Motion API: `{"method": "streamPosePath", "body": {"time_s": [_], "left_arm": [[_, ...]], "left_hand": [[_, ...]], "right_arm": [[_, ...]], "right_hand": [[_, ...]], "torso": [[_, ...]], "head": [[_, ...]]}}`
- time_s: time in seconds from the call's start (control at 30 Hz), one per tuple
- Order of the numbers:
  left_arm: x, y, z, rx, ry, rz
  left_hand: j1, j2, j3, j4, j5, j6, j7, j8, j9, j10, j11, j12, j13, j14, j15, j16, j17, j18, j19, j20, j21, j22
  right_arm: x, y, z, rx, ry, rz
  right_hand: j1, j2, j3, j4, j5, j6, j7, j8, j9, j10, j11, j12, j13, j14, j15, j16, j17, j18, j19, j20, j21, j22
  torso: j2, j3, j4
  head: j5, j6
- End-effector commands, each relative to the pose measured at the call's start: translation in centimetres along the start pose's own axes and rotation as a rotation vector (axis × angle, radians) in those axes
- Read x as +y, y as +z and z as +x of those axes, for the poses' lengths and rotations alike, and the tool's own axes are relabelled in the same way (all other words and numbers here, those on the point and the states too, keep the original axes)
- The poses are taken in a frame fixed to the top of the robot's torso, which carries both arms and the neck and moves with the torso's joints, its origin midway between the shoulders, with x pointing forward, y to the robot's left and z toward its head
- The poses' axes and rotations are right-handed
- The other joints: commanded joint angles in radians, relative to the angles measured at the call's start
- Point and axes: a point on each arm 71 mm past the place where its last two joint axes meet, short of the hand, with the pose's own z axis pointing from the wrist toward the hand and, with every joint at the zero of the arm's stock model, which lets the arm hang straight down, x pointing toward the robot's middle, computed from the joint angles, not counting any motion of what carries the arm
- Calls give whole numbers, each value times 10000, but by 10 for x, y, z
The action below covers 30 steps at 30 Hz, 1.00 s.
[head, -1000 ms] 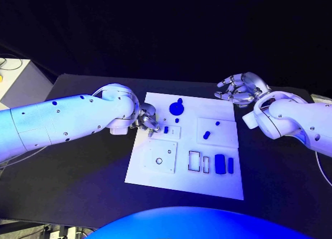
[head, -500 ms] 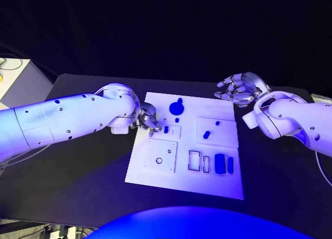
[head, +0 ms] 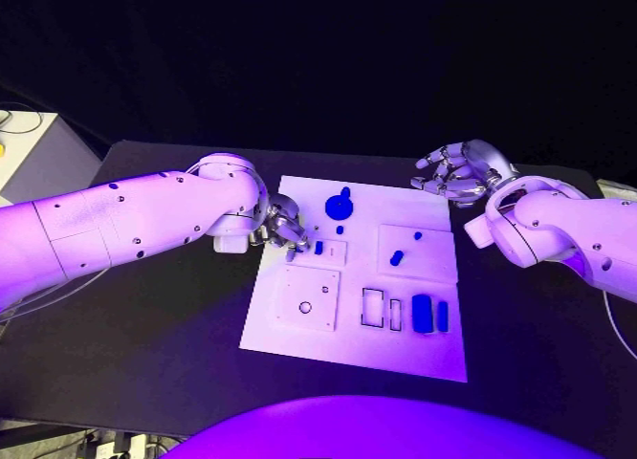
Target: Assemble the parts on the task board
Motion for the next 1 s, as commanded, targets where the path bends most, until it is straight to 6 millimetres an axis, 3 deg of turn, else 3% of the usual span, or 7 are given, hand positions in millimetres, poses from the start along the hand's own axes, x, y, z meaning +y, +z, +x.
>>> {"method": "streamPosePath", "body": {"time_s": [0.03,1.0], "left_arm": [[2,4,5,538,-229,-95],[2,0,-11,1785,-1277,485]], "left_hand": [[320,207,164,-168,62,-35,-11,-9,-22,-64,-25,-36,1,1041,-52,33,2634,-167,35,-18,23,573],[560,160,472,-442,68,-58,-3,65,-139,-56,-19,-29,56,1041,-42,33,2634,-166,25,-11,13,569]], "right_arm": [[0,0,2,195,-19,-82],[-1,0,4,240,-11,-42]], "right_hand": [[-74,15,-2,43,49,6,57,31,-9,-48,-45,-14,-7,9,6,-35,10,58,-96,-5,-36,621],[-74,15,-2,43,49,6,57,31,-9,-48,-45,-14,-7,9,6,-35,10,58,-96,-5,-36,621]], "torso": [[-2,0,-3],[6,9,-4]], "head": [[10,4],[6,24]]}}
